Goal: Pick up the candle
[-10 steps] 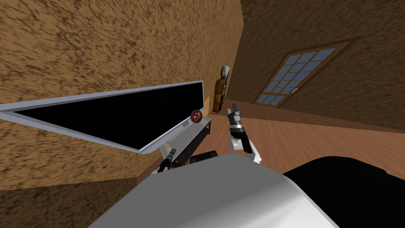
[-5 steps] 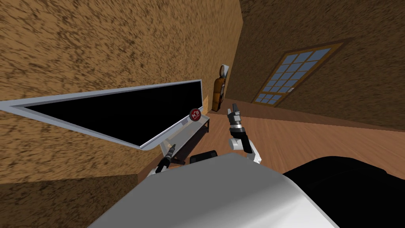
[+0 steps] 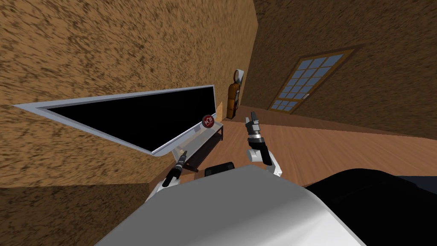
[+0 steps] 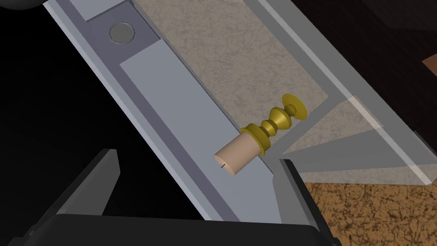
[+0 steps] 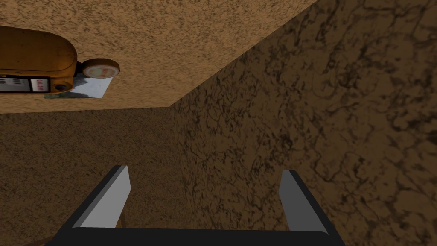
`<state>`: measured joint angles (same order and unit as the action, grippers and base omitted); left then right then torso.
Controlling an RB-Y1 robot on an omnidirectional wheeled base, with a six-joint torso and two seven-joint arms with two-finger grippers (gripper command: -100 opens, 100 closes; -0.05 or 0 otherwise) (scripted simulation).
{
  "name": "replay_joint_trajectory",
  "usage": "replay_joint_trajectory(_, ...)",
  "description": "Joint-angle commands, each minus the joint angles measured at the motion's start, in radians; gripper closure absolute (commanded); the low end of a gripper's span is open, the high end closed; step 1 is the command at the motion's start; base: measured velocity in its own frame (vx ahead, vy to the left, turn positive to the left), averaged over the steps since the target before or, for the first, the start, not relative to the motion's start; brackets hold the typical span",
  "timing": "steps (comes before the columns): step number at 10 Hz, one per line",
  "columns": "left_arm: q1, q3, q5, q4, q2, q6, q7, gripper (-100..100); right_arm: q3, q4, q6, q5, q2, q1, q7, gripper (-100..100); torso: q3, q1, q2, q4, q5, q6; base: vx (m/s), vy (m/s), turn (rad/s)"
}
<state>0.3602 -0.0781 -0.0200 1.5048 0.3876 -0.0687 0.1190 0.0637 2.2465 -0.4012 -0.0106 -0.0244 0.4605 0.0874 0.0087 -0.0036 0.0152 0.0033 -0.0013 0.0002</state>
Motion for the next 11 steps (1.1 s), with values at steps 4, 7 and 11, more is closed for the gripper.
replay_joint_trajectory(4, 0.029, -0.014, 0.08, 0.082, 0.065, -0.034, -0.037, -100, 0.0, 0.0, 0.0, 0.0, 0.0, 0.0, 0.0, 0, -0.004, 0.009, -0.006, -0.001, 0.002, 0.0, -0.115, 0.034, -0.223)
replay_joint_trajectory(7, 0.038, -0.032, 0.1, 0.091, 0.093, -0.08, -0.039, -100, 0.001, 0.0, 0.0, 0.0, 0.0, 0.001, 0.0, 0, -0.009, 0.015, -0.016, -0.003, 0.003, 0.0, 0.022, 0.13, -0.162)
replay_joint_trajectory(11, 0.047, -0.062, 0.125, 0.094, 0.135, -0.155, -0.04, -100, 0.0, 0.0, 0.0, 0.0, 0.0, 0.001, 0.0, 0, -0.01, 0.013, -0.018, -0.004, 0.003, 0.0, 0.031, 0.121, -0.188)
